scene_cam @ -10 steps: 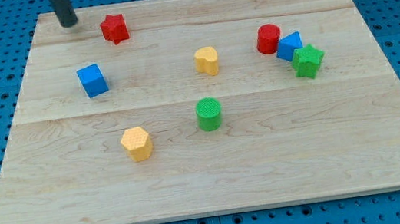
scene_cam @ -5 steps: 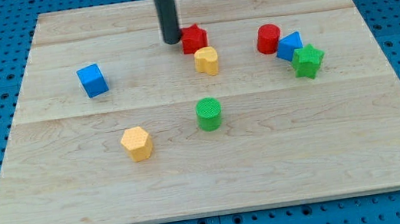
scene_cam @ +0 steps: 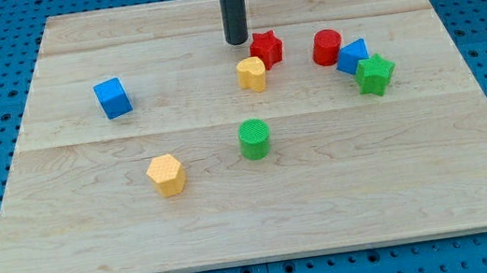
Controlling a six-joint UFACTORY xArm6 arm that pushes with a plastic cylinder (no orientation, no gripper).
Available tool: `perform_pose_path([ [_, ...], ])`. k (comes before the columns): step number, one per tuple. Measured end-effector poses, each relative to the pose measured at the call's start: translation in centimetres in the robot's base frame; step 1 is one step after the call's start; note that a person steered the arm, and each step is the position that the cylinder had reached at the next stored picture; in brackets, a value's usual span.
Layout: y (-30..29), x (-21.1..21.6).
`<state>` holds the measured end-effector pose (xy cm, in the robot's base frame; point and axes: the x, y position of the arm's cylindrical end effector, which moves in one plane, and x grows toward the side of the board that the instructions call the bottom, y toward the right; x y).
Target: Move red star closer to the red circle
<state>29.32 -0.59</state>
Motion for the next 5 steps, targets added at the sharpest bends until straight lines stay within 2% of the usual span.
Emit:
perform_pose_path([
  [1, -5.1, 2.5],
  [2, -3.2, 3.5],
  [3, 1.7, 3.0],
  [5, 4.7, 2.5],
])
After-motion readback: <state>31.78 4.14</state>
